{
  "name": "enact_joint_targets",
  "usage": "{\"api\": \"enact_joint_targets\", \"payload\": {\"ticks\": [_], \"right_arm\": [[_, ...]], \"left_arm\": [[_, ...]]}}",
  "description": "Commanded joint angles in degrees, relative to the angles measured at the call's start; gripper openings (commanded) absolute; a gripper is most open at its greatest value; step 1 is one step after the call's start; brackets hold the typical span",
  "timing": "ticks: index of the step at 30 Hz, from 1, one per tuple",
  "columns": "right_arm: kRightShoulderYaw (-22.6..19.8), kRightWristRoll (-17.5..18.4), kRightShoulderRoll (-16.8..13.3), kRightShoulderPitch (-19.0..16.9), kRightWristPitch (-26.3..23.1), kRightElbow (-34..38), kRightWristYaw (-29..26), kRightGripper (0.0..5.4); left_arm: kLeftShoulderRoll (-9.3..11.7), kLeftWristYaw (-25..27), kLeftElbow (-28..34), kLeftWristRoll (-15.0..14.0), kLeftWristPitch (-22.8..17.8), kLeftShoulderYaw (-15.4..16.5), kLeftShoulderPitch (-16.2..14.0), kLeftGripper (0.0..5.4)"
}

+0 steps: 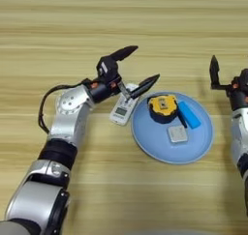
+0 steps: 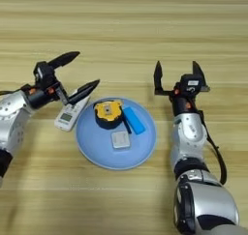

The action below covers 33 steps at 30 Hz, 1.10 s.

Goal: Move the objects on the table

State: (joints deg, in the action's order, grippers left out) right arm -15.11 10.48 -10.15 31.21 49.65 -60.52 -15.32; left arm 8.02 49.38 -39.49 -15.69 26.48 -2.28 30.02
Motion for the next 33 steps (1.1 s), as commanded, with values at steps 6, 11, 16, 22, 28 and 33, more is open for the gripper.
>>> {"api": "enact_joint_targets", "payload": {"ticks": [6,11,16,22,28,33], "right_arm": [[0.9,-2.0,-0.4,0.7,2.6,-0.1,0.7,5.4],[1.3,-3.1,-0.5,0.6,4.0,-0.3,1.7,5.4],[1.4,-3.4,-0.3,0.8,4.4,-0.7,2.5,5.4],[1.6,-4.2,-0.4,1.0,4.4,-0.9,3.6,5.4],[1.7,-4.4,-0.4,1.0,4.8,-0.8,4.0,5.4],[1.7,-4.4,-0.3,1.0,5.2,-0.9,4.2,5.4]], "left_arm": [[0.8,-16.4,-22.6,7.5,6.7,4.3,5.3,5.37],[0.7,-18.7,-26.3,8.3,7.6,5.4,6.5,5.37],[1.3,-20.2,-28.1,9.7,8.1,6.1,7.2,5.37],[1.3,-20.2,-28.9,10.0,8.0,6.8,7.5,5.37],[1.2,-19.4,-28.9,10.0,8.0,6.9,7.2,5.37],[1.1,-15.9,-27.7,8.6,7.5,7.5,6.0,5.37]]}}
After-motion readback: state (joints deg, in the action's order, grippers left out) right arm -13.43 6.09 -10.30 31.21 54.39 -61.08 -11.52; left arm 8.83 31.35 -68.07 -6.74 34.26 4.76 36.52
